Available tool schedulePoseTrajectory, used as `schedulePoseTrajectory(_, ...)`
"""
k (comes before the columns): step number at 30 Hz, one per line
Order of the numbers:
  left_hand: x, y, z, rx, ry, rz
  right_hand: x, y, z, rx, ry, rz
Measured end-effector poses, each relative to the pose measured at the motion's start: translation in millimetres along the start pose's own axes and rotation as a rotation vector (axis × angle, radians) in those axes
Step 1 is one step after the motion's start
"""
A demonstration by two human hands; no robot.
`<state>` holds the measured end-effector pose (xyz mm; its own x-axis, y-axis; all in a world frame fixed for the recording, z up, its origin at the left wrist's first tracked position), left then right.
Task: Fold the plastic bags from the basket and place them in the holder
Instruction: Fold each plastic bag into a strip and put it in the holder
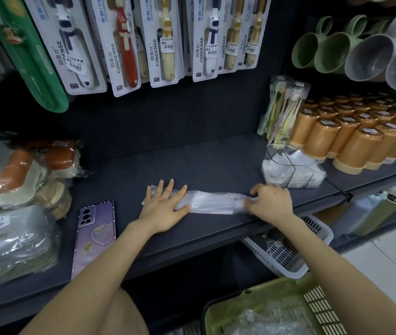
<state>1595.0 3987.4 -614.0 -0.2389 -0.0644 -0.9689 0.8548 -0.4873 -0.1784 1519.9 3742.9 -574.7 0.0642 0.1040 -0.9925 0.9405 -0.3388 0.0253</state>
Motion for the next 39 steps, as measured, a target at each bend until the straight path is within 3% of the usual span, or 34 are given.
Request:
schedulePoseTrajectory(3, -8, 5, -4, 0.034, -0.003, 0.077, -5, -20, 4, 0.072, 0.207, -0.175)
schedulePoseTrajectory(6, -24, -8, 16, 0.132, -0.002, 0.442, -6, -43, 7, 0.133, 0.391, -0.195)
schedulePoseTrajectory(8, -22, -28, 40, 0.273, -0.16, 0.648, -6, -57, 7, 0.203, 0.593, -0.181)
schedulePoseTrajectory(12, 8, -61, 89, 0.504, -0.307, 0.435, -4, -79, 1, 0.342, 1.032, -0.354)
schedulePoseTrajectory(15, 19, -62, 99, 0.511, -0.259, 0.467, -11, -86, -5, 0.4, 1.163, -0.469)
schedulePoseTrajectory(19, 9, -56, 96, 0.336, -0.455, 0.562, -26, -81, -12, 0.396, 1.349, -0.558)
schedulePoseTrajectory(22, -2, -49, 85, 0.093, -0.782, 0.507, -43, -68, -16, 0.391, 1.592, -0.534)
schedulePoseTrajectory(27, -4, -32, 66, -0.154, -1.321, 0.222, -39, -44, -33, 0.249, 1.3, -0.403)
schedulePoseTrajectory(32, -4, -31, 61, -0.162, -1.49, 0.136, -3, -36, -59, 0.214, 1.143, -0.421)
schedulePoseTrajectory(39, -6, -37, 56, -0.145, -1.603, 0.06, 7, -33, -63, 0.158, 1.207, -0.237)
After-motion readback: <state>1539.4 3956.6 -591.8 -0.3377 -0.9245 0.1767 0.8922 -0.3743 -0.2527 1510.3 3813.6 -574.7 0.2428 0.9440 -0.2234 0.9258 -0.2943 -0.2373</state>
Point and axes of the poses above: each hand's wrist, its own y-axis towards the middle knuckle, its own x-axis out of the palm, z = x × y, the point moved 4 cm from there along y, towards the middle knuckle, and after that the axes turned 1 degree about x, right-handed, at the moved point
